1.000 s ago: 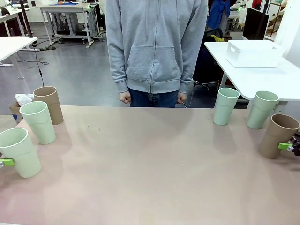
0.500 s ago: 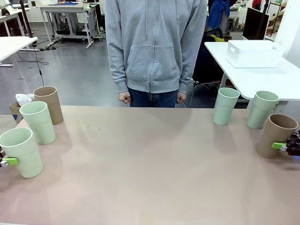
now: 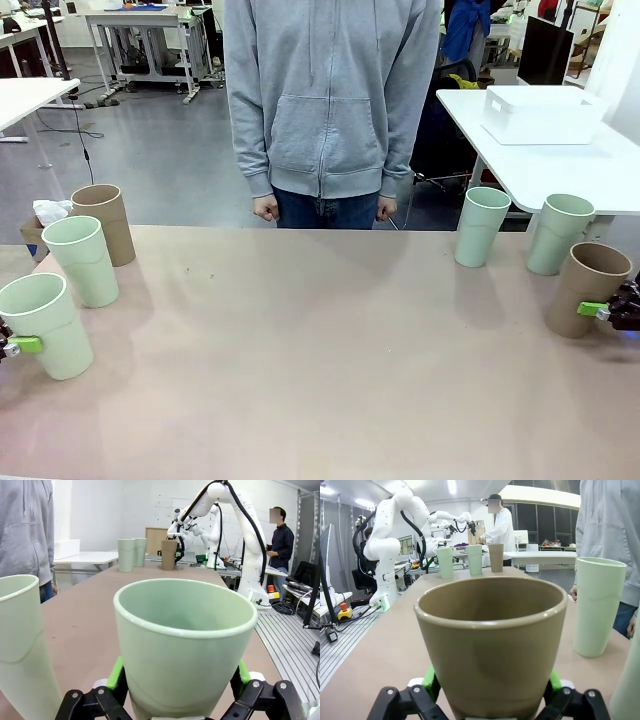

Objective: Stack the cups and store them in the basket.
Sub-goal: Pick up two Reusable plastic cups , one in each hand.

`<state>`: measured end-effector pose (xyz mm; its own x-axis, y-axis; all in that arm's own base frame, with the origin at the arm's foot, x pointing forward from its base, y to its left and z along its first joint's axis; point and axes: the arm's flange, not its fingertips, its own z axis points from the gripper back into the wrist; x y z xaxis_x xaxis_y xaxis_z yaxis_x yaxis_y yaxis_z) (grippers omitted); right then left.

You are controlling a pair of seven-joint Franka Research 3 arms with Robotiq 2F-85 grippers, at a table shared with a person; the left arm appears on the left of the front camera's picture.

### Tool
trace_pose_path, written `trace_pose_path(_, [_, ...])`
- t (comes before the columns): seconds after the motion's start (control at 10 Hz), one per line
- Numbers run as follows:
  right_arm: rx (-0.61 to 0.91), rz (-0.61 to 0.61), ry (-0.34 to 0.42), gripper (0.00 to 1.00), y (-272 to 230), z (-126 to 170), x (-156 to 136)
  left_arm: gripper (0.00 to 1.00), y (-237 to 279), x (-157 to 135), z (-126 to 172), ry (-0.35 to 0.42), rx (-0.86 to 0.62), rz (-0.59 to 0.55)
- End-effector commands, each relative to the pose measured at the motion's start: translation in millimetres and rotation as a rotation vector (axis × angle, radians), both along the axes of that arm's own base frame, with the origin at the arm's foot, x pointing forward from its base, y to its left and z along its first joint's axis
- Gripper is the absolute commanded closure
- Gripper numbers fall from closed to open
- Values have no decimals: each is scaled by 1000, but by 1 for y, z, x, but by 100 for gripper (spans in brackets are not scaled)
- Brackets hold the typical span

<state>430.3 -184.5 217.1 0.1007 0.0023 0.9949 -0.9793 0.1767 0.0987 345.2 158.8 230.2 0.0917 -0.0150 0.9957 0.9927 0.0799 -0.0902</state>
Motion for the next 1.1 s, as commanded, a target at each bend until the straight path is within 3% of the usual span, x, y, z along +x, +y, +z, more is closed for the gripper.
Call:
trace_pose_path(0.0, [-8,-32,25,0,7,7,-1,0,-9,-13,-8,-42,-3,22])
trace_pose_path(1.0, [-20,-42,34,0,7,4,1,0,-23,-18,-14,-50,25,7])
